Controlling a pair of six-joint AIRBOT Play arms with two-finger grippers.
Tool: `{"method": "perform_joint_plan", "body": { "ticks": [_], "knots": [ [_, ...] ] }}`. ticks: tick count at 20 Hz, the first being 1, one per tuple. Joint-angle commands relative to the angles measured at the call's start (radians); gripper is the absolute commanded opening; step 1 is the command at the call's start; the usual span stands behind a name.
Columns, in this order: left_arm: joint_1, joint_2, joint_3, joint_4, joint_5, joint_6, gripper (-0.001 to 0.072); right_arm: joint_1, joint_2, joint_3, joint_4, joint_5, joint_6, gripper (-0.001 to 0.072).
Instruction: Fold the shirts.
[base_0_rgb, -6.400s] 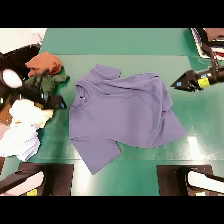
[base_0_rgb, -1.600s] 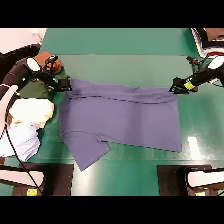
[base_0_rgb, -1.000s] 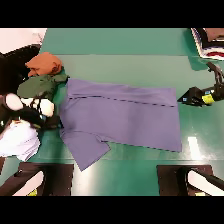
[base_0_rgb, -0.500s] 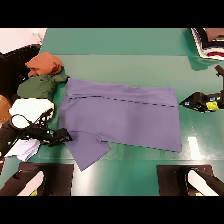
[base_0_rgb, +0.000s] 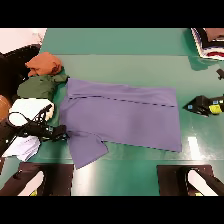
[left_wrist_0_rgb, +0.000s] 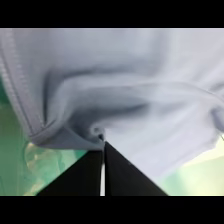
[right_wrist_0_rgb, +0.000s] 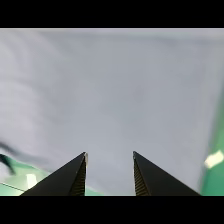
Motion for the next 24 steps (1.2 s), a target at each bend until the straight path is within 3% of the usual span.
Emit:
{"method": "perform_joint_plan", "body": {
  "ticks": [1, 2, 3, 4, 5, 8, 12, 14, 18, 21, 24],
  "knots": [
    [0.0, 0.001, 0.058, -0.001, -0.055, 0.028, 0.0022, -0.09, 0.036, -0.087, -0.199, 0.058, 0.014, 0.0339],
    [0.0, 0.001, 0.074, -0.001, -0.059, 0.034, 0.0022, -0.128, 0.052, -0.151, -0.249, 0.055, 0.022, 0.0341],
    [0.0, 0.001, 0.088, -0.002, -0.058, 0.038, 0.0022, -0.173, 0.061, -0.226, -0.28, 0.053, 0.022, 0.0382],
    [0.0, 0.001, 0.102, -0.002, -0.057, 0.043, 0.0022, -0.217, 0.06, -0.295, -0.282, 0.044, 0.022, 0.0477],
    [0.0, 0.001, 0.113, -0.002, -0.055, 0.043, 0.0023, -0.259, 0.044, -0.359, -0.264, 0.027, 0.016, 0.049],
    [0.0, 0.001, 0.129, -0.002, -0.043, 0.044, 0.0023, -0.294, -0.018, -0.452, -0.175, -0.043, -0.007, 0.0481],
    [0.0, 0.001, 0.129, -0.002, -0.038, 0.043, 0.0024, -0.174, -0.113, -0.456, -0.14, -0.067, -0.007, 0.0478],
    [0.0, 0.001, 0.129, 0.0, -0.047, 0.047, 0.0023, -0.081, -0.155, -0.456, -0.141, -0.069, -0.007, 0.0427],
    [0.0, 0.003, 0.172, 0.073, -0.15, 0.051, 0.0021, 0.044, -0.12, -0.45, -0.16, -0.056, -0.007, 0.0018],
    [0.0, 0.155, 0.179, 0.105, -0.213, -0.007, 0.002, 0.074, 0.018, -0.389, -0.302, 0.056, 0.011, 0.0018],
    [0.0, 0.315, 0.18, 0.042, -0.376, -0.074, 0.0021, 0.074, 0.17, -0.275, -0.432, 0.211, 0.024, 0.0017]
  ]
}}
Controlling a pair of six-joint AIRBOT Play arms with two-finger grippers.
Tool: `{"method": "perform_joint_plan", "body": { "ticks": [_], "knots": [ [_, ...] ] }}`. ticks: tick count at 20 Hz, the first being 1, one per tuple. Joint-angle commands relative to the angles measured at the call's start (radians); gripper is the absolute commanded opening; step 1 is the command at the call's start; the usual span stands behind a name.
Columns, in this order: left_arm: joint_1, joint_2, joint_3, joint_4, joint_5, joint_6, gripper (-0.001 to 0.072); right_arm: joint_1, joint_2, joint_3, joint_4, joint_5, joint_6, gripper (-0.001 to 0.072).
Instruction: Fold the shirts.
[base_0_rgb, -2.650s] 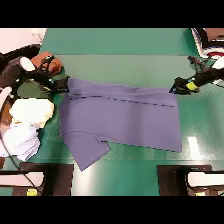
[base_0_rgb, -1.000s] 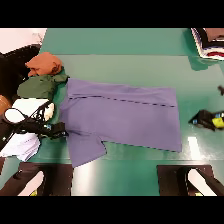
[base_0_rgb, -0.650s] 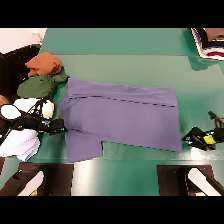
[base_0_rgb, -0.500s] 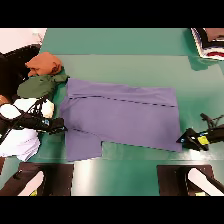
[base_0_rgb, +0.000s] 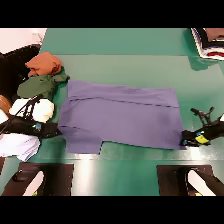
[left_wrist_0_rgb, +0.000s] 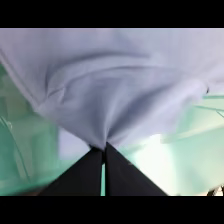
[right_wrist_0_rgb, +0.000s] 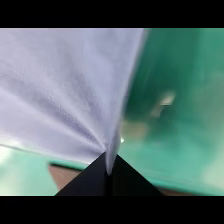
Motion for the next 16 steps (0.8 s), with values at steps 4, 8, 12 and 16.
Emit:
{"method": "perform_joint_plan", "body": {
  "ticks": [4, 8, 12, 16],
  "knots": [
    [0.0, 0.159, 0.044, -0.119, -0.069, -0.077, 0.0021, 0.02, 0.175, 0.228, -0.097, 0.079, 0.061, 0.0017],
    [0.0, -0.032, 0.115, -0.097, 0.228, 0.021, 0.0021, 0.02, -0.022, 0.389, -0.041, -0.017, 0.058, 0.0017],
    [0.0, -0.359, 0.205, -0.127, 0.437, 0.124, 0.0024, 0.052, -0.269, 0.528, 0.06, -0.154, 0.056, 0.0017],
    [0.0, -0.661, 0.314, -0.233, 0.503, 0.199, 0.0025, 0.126, -0.49, 0.65, 0.093, -0.198, 0.056, 0.0018]
  ]
}}
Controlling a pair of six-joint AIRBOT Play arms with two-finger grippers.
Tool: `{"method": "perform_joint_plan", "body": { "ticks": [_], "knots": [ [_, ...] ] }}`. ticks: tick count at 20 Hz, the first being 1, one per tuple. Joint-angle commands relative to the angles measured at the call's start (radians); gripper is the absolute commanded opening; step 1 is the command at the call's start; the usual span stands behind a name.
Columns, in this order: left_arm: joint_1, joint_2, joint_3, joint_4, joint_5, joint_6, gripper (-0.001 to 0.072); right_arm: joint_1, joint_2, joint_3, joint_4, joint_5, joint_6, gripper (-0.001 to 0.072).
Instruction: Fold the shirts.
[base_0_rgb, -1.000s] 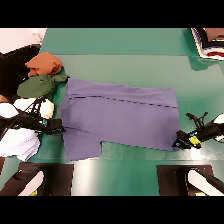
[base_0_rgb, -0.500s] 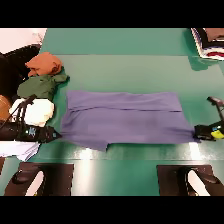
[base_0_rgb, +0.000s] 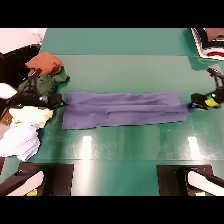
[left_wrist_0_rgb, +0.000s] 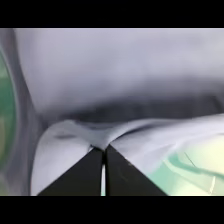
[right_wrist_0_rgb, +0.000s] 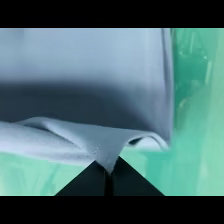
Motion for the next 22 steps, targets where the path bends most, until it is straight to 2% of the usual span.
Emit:
{"method": "perform_joint_plan", "body": {
  "ticks": [1, 3, 4, 5, 6, 10, 11, 12, 13, 14, 15, 19, 22],
  "knots": [
    [0.0, -0.244, 0.082, -0.103, 0.09, 0.086, 0.0024, 0.059, -0.187, 0.109, 0.045, -0.061, -0.001, 0.0018],
    [0.0, -0.299, 0.105, -0.127, 0.098, 0.081, 0.0026, 0.076, -0.248, 0.153, 0.045, -0.064, -0.001, 0.002],
    [0.0, -0.302, 0.111, -0.13, 0.106, 0.079, 0.0034, 0.075, -0.269, 0.176, 0.046, -0.068, -0.002, 0.0078],
    [0.0, -0.299, 0.121, -0.13, 0.109, 0.079, 0.0262, 0.071, -0.283, 0.198, 0.046, -0.068, -0.002, 0.0276],
    [0.0, -0.298, 0.138, -0.13, 0.096, 0.076, 0.0434, 0.057, -0.29, 0.22, 0.047, -0.066, -0.003, 0.039],
    [0.0, -0.297, 0.266, -0.119, -0.068, 0.074, 0.0429, -0.043, -0.246, 0.234, 0.126, 0.01, -0.114, 0.0391],
    [0.0, -0.293, 0.293, -0.118, -0.098, 0.074, 0.0319, -0.08, -0.226, 0.209, 0.122, 0.023, -0.13, 0.0391],
    [0.0, -0.284, 0.307, -0.121, -0.114, 0.077, 0.0054, -0.126, -0.206, 0.165, 0.124, 0.036, -0.141, 0.0391],
    [0.0, -0.267, 0.309, -0.13, -0.112, 0.082, 0.0024, -0.177, -0.194, 0.121, 0.125, 0.042, -0.145, 0.0402],
    [0.0, -0.255, 0.308, -0.134, -0.108, 0.081, 0.0024, -0.225, -0.193, 0.082, 0.14, 0.04, -0.15, 0.0527],
    [-0.006, -0.248, 0.308, -0.132, -0.109, 0.08, 0.0024, -0.273, -0.204, 0.051, 0.182, 0.039, -0.174, 0.056],
    [-0.117, -0.248, 0.308, -0.129, -0.109, 0.065, 0.0024, -0.373, -0.314, -0.001, 0.342, 0.041, -0.247, 0.0558],
    [-0.245, -0.253, 0.307, -0.119, -0.023, 0.014, 0.0024, -0.342, -0.396, 0.015, 0.426, 0.045, -0.283, 0.0555]
  ]
}}
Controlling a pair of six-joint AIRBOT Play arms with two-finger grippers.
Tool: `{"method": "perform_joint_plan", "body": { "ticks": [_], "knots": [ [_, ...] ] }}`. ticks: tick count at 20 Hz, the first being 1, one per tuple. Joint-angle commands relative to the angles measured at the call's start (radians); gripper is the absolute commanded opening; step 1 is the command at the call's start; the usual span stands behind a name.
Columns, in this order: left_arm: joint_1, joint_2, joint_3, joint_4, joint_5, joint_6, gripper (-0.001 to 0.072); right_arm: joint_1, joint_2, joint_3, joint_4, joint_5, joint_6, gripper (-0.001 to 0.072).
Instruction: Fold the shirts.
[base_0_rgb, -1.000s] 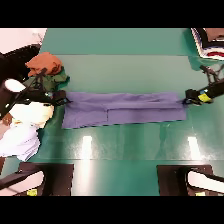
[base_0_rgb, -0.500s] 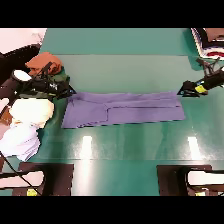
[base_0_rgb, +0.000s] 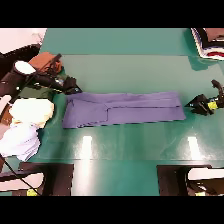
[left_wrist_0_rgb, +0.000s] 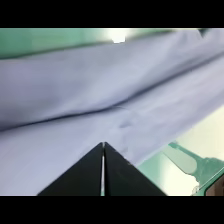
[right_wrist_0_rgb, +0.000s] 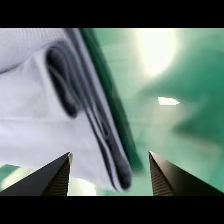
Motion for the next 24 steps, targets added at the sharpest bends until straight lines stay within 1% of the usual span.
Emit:
{"method": "perform_joint_plan", "body": {
  "ticks": [1, 3, 4, 5, 6, 7, 8, 9, 10, 12, 15, 17, 19, 21, 22, 24],
  "knots": [
    [-0.131, -0.001, 0.003, 0.013, 0.09, -0.055, 0.0024, 0.011, -0.085, 0.007, 0.115, 0.014, -0.052, 0.0555],
    [-0.195, -0.001, 0.003, 0.051, 0.135, -0.096, 0.0024, 0.061, -0.116, 0.039, 0.109, 0.015, -0.052, 0.0554],
    [-0.226, -0.002, 0.003, 0.079, 0.149, -0.134, 0.0023, 0.082, -0.13, 0.056, 0.109, 0.015, -0.052, 0.0551],
    [-0.252, -0.002, 0.003, 0.101, 0.158, -0.166, 0.0023, 0.103, -0.14, 0.075, 0.108, 0.015, -0.055, 0.0497],
    [-0.277, -0.005, 0.003, 0.117, 0.169, -0.194, 0.0024, 0.121, -0.147, 0.092, 0.108, 0.021, -0.069, 0.0405],
    [-0.299, -0.015, 0.003, 0.121, 0.185, -0.215, 0.0023, 0.137, -0.146, 0.103, 0.108, 0.026, -0.079, 0.0344],
    [-0.319, -0.032, 0.003, 0.12, 0.2, -0.229, 0.0023, 0.151, -0.145, 0.112, 0.109, 0.037, -0.086, 0.0207],
    [-0.335, -0.054, 0.003, 0.119, 0.213, -0.251, 0.0022, 0.163, -0.144, 0.123, 0.109, 0.054, -0.086, 0.0013],
    [-0.35, -0.085, 0.01, 0.116, 0.23, -0.267, 0.0022, 0.171, -0.134, 0.133, 0.111, 0.069, -0.085, 0.0018],
    [-0.376, -0.161, 0.056, 0.101, 0.235, -0.268, 0.0022, 0.187, -0.085, 0.164, 0.115, 0.085, -0.062, 0.0017],
    [-0.423, -0.287, 0.188, 0.1, 0.223, -0.264, 0.0022, 0.237, 0.035, 0.24, 0.114, 0.093, 0.048, 0.0017],
    [-0.458, -0.362, 0.266, 0.1, 0.207, -0.239, 0.0022, 0.295, 0.116, 0.296, 0.114, 0.097, 0.077, 0.0017],
    [-0.478, -0.43, 0.335, 0.101, 0.178, -0.237, 0.0022, 0.367, 0.178, 0.359, 0.117, 0.097, 0.117, 0.0017],
    [-0.483, -0.481, 0.385, 0.103, 0.162, -0.234, 0.0022, 0.432, 0.211, 0.422, 0.198, 0.104, 0.128, 0.0017],
    [-0.483, -0.491, 0.394, 0.105, 0.159, -0.233, 0.0022, 0.462, 0.22, 0.45, 0.262, 0.1, 0.129, 0.0017],
    [-0.483, -0.494, 0.395, 0.107, 0.161, -0.233, 0.0022, 0.521, 0.222, 0.501, 0.335, 0.084, 0.13, 0.0017]
  ]
}}
